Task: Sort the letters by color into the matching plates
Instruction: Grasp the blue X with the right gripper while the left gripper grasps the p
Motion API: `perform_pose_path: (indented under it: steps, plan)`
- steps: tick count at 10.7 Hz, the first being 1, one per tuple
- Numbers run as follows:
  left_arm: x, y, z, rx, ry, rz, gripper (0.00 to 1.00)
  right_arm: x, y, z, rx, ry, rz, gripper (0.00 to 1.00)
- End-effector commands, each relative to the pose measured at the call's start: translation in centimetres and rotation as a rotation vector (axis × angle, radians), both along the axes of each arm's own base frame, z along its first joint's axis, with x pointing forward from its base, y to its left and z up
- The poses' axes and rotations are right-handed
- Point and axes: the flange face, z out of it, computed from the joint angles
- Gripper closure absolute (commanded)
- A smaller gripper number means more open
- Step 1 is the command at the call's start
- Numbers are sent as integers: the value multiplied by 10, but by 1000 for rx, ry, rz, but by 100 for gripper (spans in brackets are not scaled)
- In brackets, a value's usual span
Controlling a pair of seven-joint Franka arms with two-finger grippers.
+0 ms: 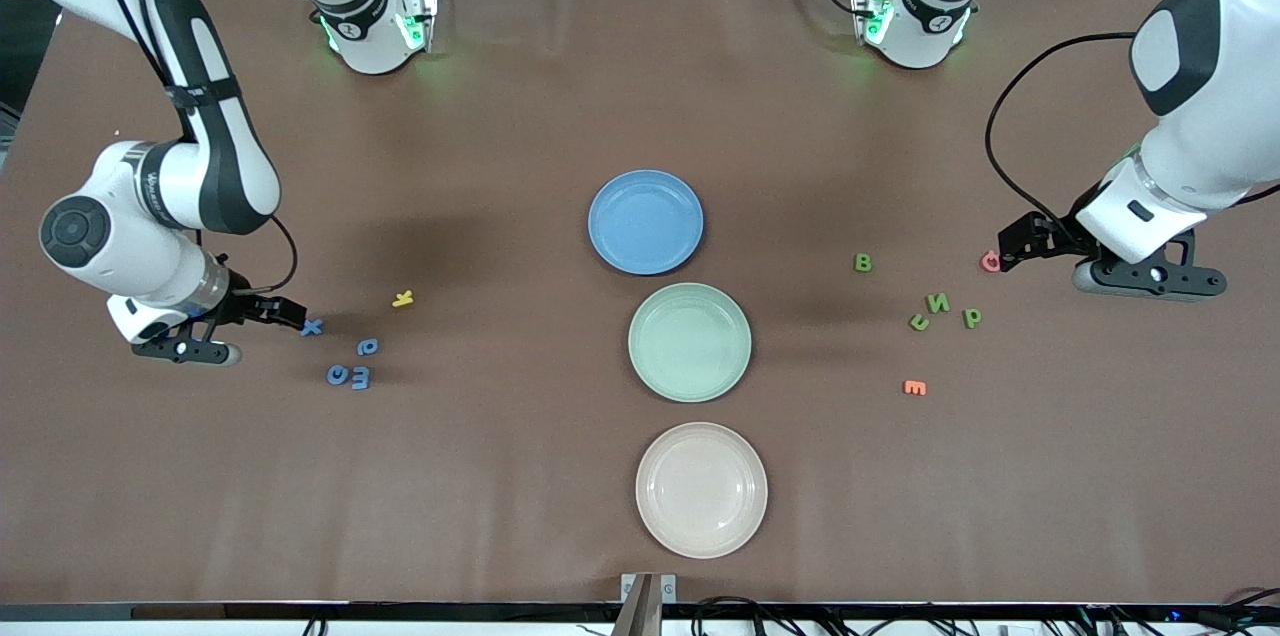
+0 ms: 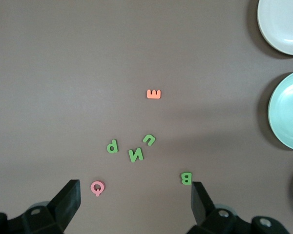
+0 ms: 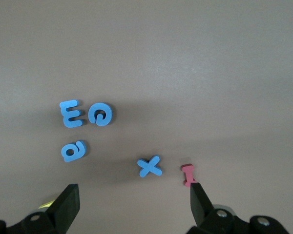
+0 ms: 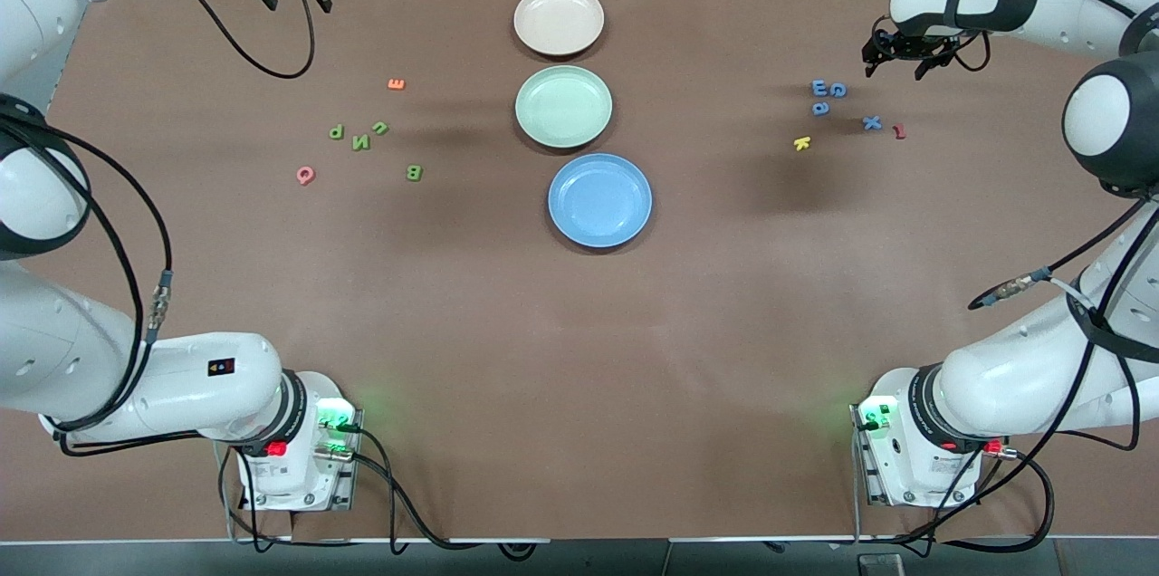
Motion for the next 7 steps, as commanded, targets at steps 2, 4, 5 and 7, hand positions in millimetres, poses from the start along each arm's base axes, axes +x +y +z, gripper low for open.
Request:
perform_pose_path:
  steps: [2,4,5,7]
  plan:
    - [-7,-3,-13,-3,12,-6,0,-3,12,-25,31,-22,56,0]
    - [-9,-8,-18,-1,17,-15,0,-9,11,-34,34,-39,151,0]
    - [-10,-9,-24,0,23,-16,0,-10,11,-34,39,-39,199,0]
    - [-12,-13,-29,-1,14,-20,0,-12,6,-38,41,-32,208,0]
